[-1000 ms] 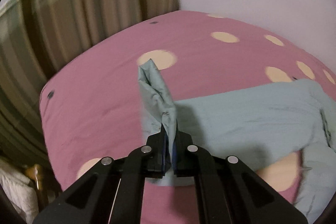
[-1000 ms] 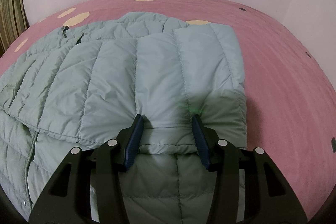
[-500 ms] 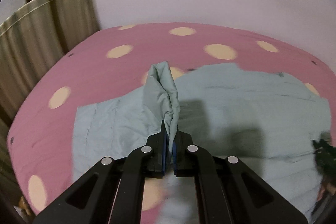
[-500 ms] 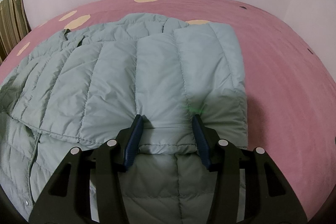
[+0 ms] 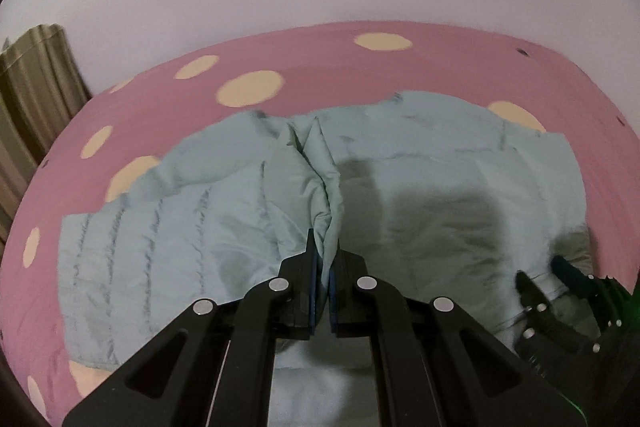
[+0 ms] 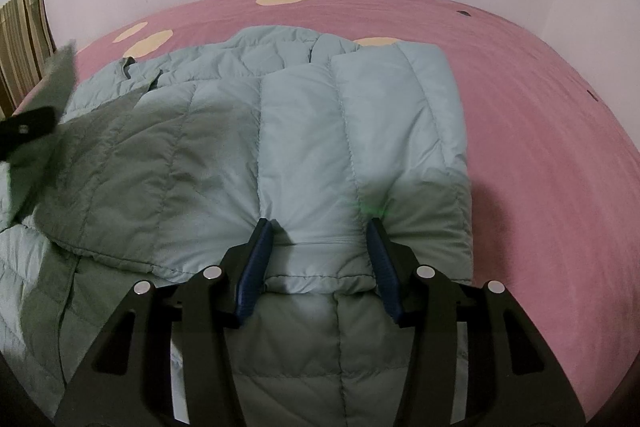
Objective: Fold large clothes
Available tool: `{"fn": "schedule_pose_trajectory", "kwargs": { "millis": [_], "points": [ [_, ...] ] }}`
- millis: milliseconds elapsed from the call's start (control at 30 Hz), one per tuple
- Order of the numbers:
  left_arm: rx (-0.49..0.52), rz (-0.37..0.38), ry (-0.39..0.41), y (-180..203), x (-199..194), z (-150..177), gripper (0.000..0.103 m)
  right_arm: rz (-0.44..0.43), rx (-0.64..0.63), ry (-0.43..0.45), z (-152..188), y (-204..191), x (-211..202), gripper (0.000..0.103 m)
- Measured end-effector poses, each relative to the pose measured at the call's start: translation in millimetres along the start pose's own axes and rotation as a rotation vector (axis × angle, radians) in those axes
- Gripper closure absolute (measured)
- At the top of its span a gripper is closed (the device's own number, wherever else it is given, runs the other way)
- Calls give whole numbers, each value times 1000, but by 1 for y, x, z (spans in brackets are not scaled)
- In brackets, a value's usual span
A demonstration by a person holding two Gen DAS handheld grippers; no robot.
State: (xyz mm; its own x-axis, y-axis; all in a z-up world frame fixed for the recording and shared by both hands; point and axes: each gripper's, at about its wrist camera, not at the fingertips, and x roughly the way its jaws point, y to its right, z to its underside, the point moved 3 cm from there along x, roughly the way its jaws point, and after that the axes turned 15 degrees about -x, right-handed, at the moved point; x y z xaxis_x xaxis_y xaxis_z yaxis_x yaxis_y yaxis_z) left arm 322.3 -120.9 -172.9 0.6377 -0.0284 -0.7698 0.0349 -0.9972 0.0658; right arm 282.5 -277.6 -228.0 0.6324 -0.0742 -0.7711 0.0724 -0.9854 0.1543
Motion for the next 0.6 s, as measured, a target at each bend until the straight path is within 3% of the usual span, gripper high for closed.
{"fn": "schedule_pose_trajectory", "kwargs": {
  "millis": [233,600],
  "points": [
    [66,27,-35,41,19,14,99,-2,2,1,0,0,1,53],
    [75,22,-36,42,26,20,99,-3,3,2,1,0,2,53]
  ]
}}
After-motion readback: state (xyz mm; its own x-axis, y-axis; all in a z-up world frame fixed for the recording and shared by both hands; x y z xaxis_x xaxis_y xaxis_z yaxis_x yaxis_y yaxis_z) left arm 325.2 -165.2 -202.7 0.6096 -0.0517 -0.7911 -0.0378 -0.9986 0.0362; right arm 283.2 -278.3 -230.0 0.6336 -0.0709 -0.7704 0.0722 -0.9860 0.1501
